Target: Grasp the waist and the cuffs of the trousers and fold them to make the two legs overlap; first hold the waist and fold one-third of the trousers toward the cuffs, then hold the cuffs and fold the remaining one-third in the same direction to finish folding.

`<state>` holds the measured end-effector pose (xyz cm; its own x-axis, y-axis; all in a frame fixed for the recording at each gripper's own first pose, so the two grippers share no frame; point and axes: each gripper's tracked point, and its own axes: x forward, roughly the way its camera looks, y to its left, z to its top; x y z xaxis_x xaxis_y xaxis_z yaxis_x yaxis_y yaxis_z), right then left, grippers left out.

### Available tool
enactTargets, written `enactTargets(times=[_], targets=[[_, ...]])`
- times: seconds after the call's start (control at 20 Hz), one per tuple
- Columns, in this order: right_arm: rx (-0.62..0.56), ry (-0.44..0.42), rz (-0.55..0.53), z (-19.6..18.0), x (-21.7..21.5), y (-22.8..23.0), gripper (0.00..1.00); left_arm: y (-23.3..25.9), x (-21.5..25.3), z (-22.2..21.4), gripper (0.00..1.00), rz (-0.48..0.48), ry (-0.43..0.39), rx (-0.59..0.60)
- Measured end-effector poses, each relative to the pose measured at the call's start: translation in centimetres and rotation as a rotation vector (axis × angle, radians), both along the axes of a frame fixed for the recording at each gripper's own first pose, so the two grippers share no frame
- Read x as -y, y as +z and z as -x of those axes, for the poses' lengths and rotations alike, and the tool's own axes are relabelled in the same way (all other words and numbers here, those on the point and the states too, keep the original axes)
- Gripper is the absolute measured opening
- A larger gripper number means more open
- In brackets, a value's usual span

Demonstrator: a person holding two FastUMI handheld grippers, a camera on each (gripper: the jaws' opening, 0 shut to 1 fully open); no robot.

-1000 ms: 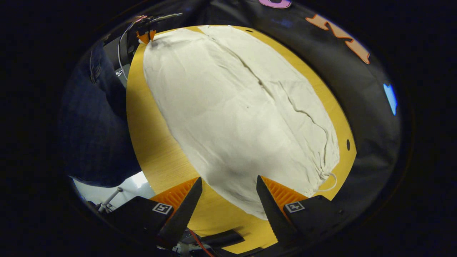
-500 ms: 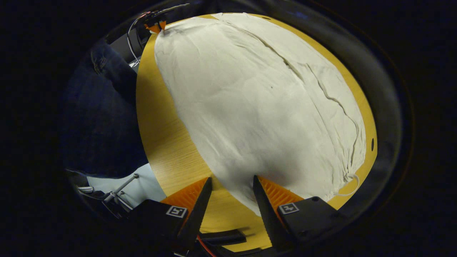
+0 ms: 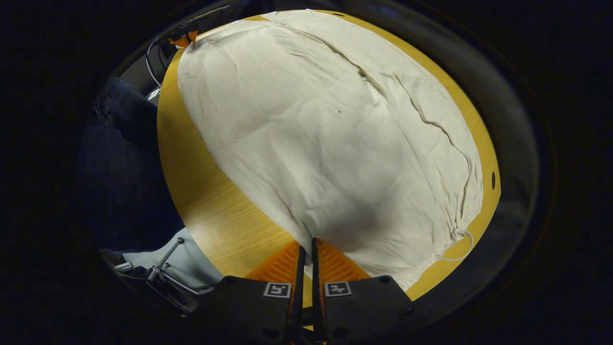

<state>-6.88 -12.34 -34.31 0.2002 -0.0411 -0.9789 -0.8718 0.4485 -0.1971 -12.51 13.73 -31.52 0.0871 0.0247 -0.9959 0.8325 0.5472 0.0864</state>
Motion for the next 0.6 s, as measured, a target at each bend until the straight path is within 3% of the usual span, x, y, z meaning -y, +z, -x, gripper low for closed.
enactTargets(times=[0.15,0.3,0.4,0.6], targets=[[0.009,-0.029,0.017,0.0,0.2,0.0,0.07,0.1,0.1,0.2,0.00,-0.007,0.001,-0.012],[0.081,-0.121,0.050,-0.6,0.7,0.4,0.03,0.2,-0.2,-0.3,0.00,-0.044,-0.022,-0.015],[0.145,-0.149,0.058,-0.8,0.4,1.3,0.03,1.1,-0.6,-1.7,0.00,-0.070,-0.059,0.024],[0.279,-0.247,0.020,-3.3,-0.6,5.0,0.03,6.1,-0.9,-7.2,0.00,-0.074,-0.048,0.151]])
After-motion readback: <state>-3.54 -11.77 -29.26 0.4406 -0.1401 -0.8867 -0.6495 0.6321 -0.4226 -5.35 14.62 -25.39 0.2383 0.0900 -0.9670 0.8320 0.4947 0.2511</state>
